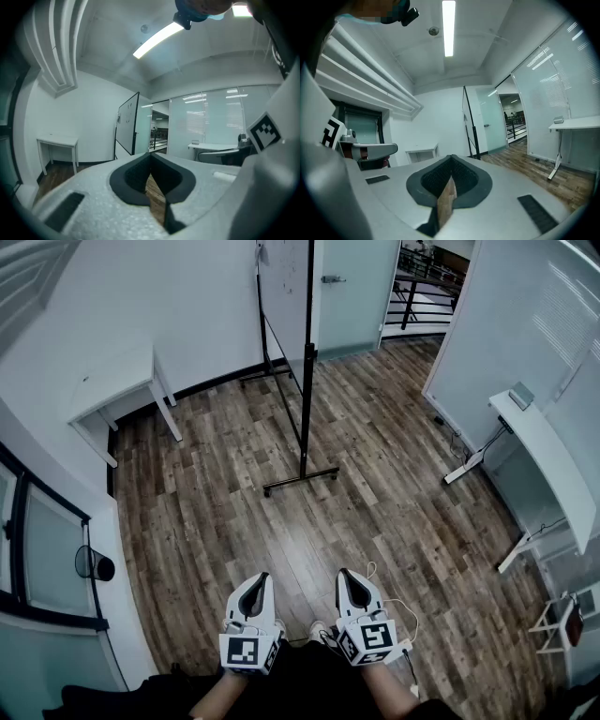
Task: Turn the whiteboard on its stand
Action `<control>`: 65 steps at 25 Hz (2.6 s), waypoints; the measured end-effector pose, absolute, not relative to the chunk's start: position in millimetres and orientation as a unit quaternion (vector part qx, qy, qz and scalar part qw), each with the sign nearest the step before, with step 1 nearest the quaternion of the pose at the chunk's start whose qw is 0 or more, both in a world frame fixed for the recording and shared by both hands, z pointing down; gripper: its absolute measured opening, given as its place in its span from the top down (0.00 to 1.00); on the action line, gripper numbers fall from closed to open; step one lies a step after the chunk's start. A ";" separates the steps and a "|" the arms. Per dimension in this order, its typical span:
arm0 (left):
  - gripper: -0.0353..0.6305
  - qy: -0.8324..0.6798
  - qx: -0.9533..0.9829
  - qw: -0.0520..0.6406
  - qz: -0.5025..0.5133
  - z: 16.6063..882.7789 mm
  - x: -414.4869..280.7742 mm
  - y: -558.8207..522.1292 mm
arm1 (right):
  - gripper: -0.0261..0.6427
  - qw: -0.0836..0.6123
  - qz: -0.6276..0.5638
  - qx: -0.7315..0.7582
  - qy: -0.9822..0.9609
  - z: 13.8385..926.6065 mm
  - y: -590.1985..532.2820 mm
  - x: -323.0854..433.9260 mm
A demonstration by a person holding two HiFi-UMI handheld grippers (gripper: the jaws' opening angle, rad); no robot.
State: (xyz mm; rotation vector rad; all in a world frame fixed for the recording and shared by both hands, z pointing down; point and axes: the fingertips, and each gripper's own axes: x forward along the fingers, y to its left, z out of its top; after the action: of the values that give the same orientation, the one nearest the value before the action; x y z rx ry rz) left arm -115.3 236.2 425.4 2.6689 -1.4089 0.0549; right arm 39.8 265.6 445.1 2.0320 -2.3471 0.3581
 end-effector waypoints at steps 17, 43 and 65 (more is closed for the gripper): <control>0.93 -0.463 0.884 0.064 0.013 423.5 -91.4 244.5 | 0.94 -0.019 0.118 0.639 -0.759 436.3 279.0 54.7; 0.93 -0.491 0.869 0.055 0.013 437.8 -48.6 209.0 | 0.94 -0.012 0.124 0.617 -0.777 459.5 237.0 97.2; 0.93 -0.483 0.873 0.075 0.015 445.0 -59.1 15.8 | 0.94 0.011 0.126 0.616 -0.778 465.9 49.1 80.7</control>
State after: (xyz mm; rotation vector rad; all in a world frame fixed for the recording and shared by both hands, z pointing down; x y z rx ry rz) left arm -59.1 15.8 445.0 2.6181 -1.4482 0.0443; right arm 80.7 49.1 465.9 1.9211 -2.4273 0.3926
